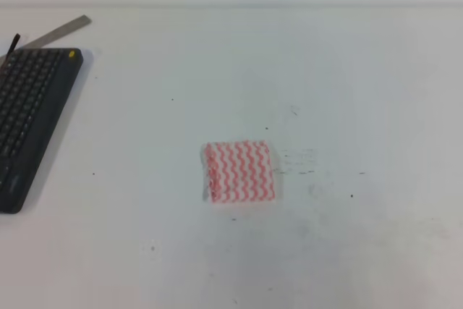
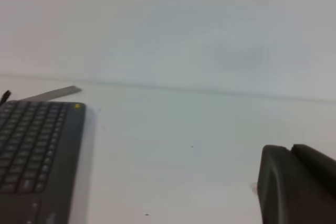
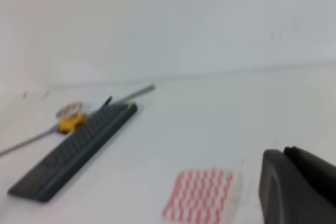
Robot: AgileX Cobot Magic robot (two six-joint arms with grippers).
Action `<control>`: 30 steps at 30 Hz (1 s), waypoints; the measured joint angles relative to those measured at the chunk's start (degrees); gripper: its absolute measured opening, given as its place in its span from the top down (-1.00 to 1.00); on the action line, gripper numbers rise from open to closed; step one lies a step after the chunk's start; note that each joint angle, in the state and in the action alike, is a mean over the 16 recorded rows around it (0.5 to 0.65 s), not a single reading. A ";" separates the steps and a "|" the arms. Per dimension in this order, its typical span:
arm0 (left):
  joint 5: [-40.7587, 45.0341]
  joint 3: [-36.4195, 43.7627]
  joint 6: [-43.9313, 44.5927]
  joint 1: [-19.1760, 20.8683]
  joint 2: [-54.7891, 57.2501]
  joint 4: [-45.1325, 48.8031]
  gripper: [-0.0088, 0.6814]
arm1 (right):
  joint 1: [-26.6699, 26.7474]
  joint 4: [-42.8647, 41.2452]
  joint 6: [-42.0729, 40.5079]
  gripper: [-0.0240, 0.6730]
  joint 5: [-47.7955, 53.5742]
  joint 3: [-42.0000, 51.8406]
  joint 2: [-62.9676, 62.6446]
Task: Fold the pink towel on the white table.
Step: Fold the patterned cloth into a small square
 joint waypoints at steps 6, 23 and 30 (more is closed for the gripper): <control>-2.68 1.76 0.12 -0.01 -0.13 -0.64 0.97 | -0.04 0.04 -2.52 0.98 -8.84 5.96 -2.72; -3.95 2.02 0.01 0.02 0.27 -1.13 0.97 | -0.08 -0.79 -5.91 0.98 -11.89 14.04 -3.19; -3.99 2.02 -0.09 0.02 0.27 -1.13 0.97 | -2.34 -4.95 -5.86 0.98 -15.88 15.41 -4.08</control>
